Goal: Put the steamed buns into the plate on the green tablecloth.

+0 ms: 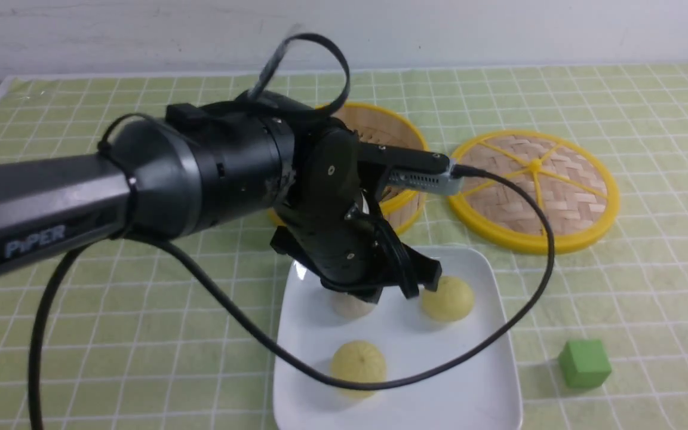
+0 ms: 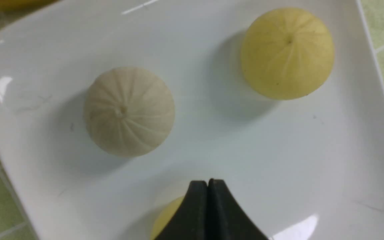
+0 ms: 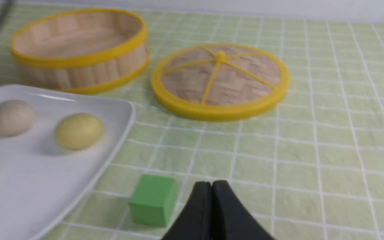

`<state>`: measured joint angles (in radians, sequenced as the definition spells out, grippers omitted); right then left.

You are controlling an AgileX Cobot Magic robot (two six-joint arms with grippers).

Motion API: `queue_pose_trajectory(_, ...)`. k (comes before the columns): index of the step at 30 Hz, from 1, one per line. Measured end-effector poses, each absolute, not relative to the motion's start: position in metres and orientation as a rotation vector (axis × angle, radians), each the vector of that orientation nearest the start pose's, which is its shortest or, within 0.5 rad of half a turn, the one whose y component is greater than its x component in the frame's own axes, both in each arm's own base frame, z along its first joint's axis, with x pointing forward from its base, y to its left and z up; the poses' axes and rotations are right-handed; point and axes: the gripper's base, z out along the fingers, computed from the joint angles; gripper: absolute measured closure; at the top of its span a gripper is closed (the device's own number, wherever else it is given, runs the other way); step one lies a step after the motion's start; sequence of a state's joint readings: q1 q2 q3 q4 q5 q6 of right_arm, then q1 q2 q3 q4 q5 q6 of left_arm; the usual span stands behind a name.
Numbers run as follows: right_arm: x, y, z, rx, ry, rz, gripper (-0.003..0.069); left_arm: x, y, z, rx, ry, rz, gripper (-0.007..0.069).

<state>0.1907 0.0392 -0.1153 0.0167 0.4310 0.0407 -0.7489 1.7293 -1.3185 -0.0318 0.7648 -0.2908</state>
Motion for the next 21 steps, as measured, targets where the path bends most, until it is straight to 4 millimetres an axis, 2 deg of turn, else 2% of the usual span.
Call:
queue_pose_trajectory(3, 0.050, 0.007, 0.193, -0.073, 1.865, 0.130, 0.0650, 0.261, -0.244, 0.282, 0.575, 2.592, -0.390, 0.0622)
queue_pose_trajectory(7, 0.051, 0.003, 0.172, -0.001, 1.913, 0.075, 0.0647, 0.242, -0.221, 0.330, 0.582, 2.473, -0.378, 0.0622)
queue_pose_trajectory(10, 0.051, 0.002, 0.172, 0.023, 1.902, 0.057, 0.0643, 0.225, -0.198, 0.363, 0.587, 2.383, -0.339, 0.0622)
queue_pose_trajectory(11, 0.051, 0.002, 0.172, 0.024, 1.901, 0.057, 0.0643, 0.223, -0.197, 0.365, 0.585, 2.379, -0.341, 0.0622)
queue_pose_trajectory(13, 0.051, 0.002, 0.172, 0.025, 1.895, 0.056, 0.0641, 0.204, -0.172, 0.392, 0.575, 2.313, -0.293, 0.0622)
queue_pose_trajectory(14, 0.051, 0.002, 0.172, 0.025, 1.895, 0.056, 0.0640, 0.202, -0.170, 0.393, 0.574, 2.309, -0.289, 0.0622)
queue_pose_trajectory(16, 0.051, 0.002, 0.172, 0.025, 1.895, 0.056, 0.0638, 0.179, -0.143, 0.407, 0.531, 2.296, -0.245, 0.0622)
queue_pose_trajectory(18, 0.051, 0.002, 0.172, 0.026, 1.895, 0.055, 0.0635, 0.166, -0.127, 0.405, 0.495, 2.315, -0.219, 0.0622)
queue_pose_trajectory(21, 0.051, 0.001, 0.172, 0.027, 1.895, 0.054, 0.0631, 0.147, -0.106, 0.391, 0.445, 2.311, -0.205, 0.0622)
